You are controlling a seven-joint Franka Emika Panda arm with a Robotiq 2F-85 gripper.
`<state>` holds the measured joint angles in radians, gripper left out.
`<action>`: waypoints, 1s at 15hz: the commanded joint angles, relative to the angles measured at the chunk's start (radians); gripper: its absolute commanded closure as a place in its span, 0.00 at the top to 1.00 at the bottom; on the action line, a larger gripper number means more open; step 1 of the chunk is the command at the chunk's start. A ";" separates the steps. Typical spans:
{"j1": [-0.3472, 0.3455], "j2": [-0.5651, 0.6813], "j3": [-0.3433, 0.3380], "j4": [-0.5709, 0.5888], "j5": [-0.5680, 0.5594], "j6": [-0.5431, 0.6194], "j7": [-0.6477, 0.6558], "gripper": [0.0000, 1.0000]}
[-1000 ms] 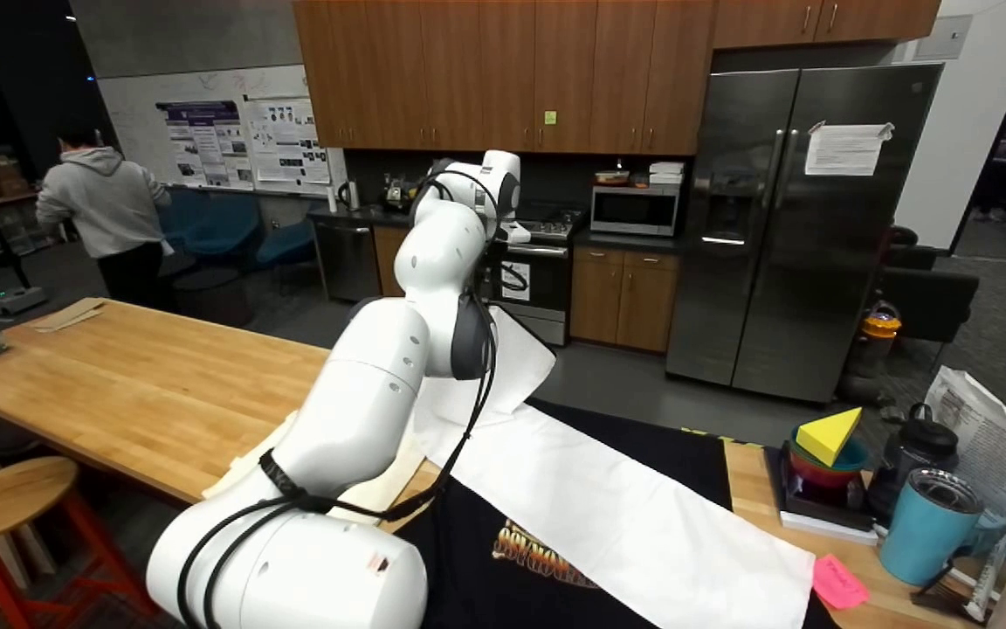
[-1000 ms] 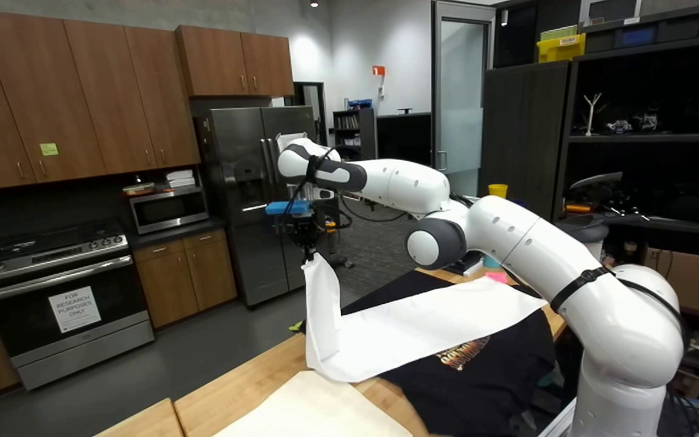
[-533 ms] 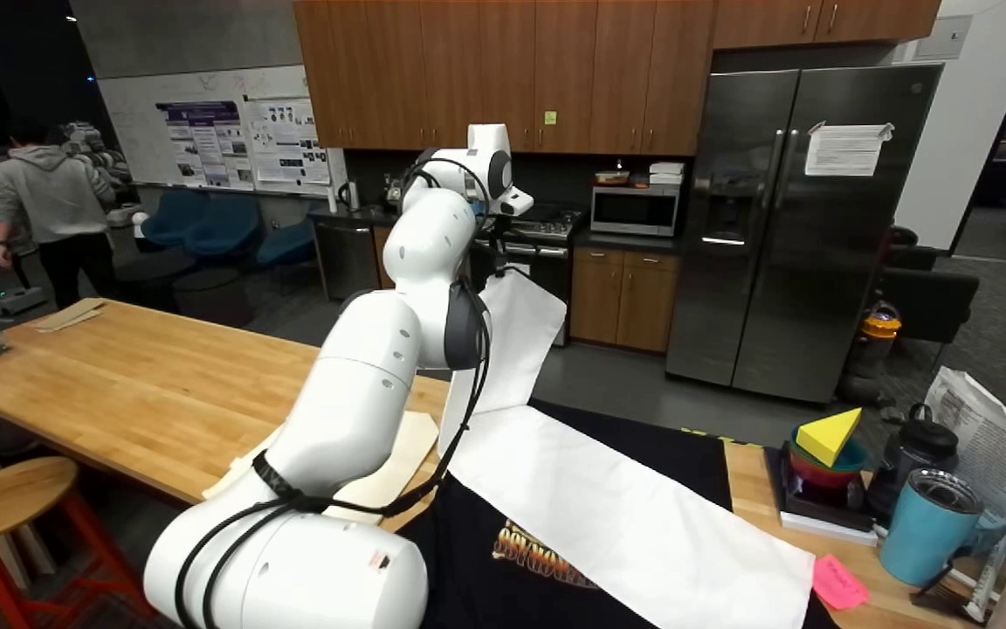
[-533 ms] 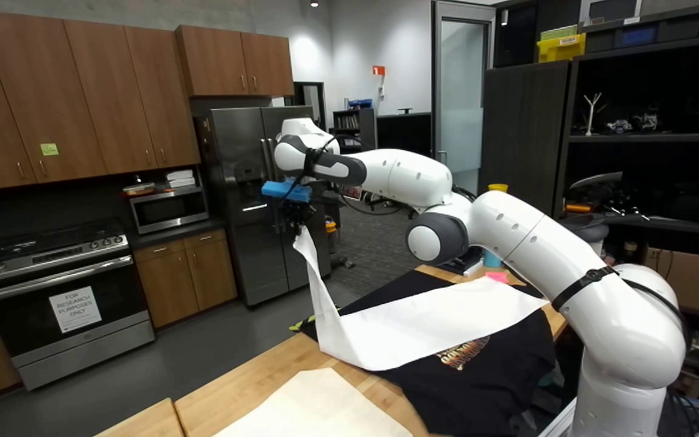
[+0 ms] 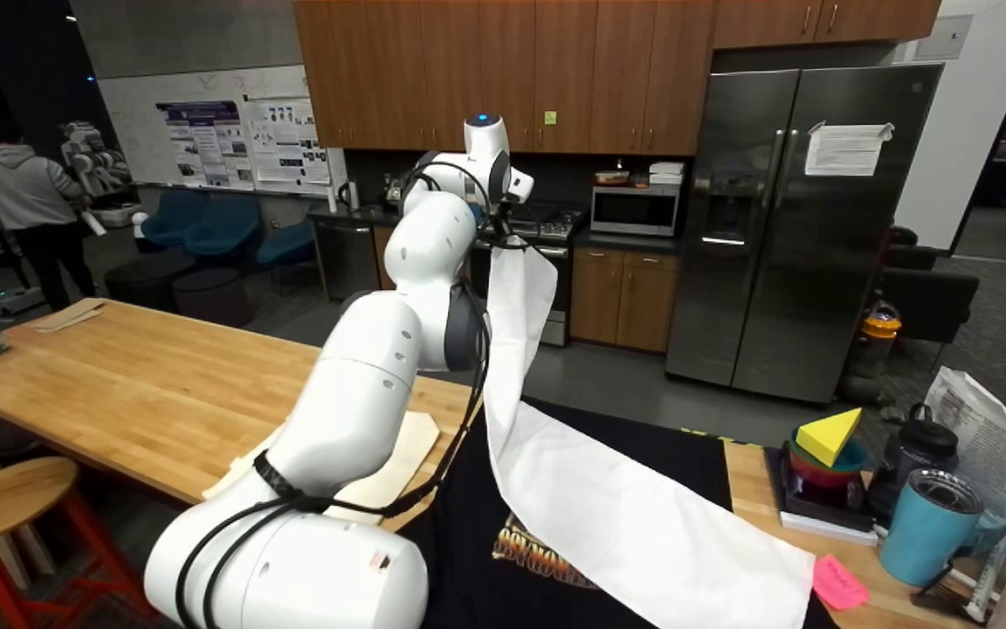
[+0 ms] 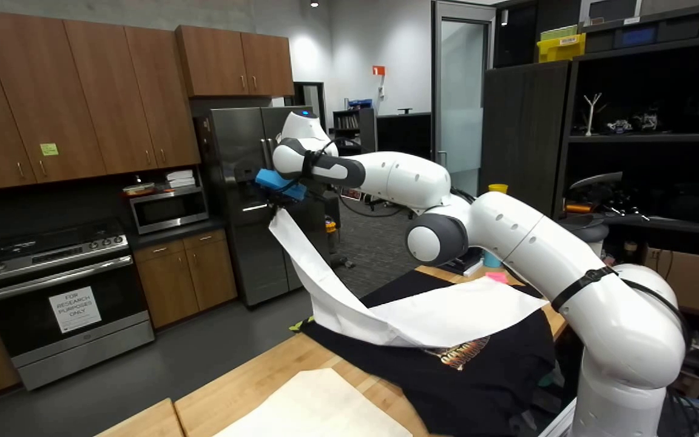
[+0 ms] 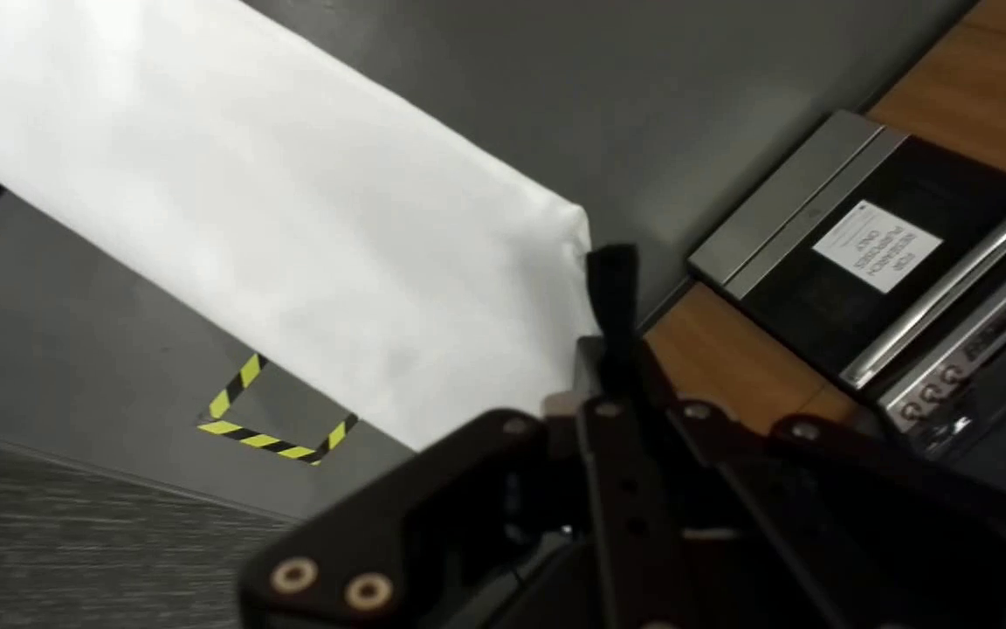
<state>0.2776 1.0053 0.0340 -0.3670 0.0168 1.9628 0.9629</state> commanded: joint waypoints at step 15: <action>0.358 -0.066 -0.004 -0.035 -0.096 -0.660 -0.390 0.01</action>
<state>0.5503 0.9711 0.0382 -0.3702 -0.0487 1.3718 0.6253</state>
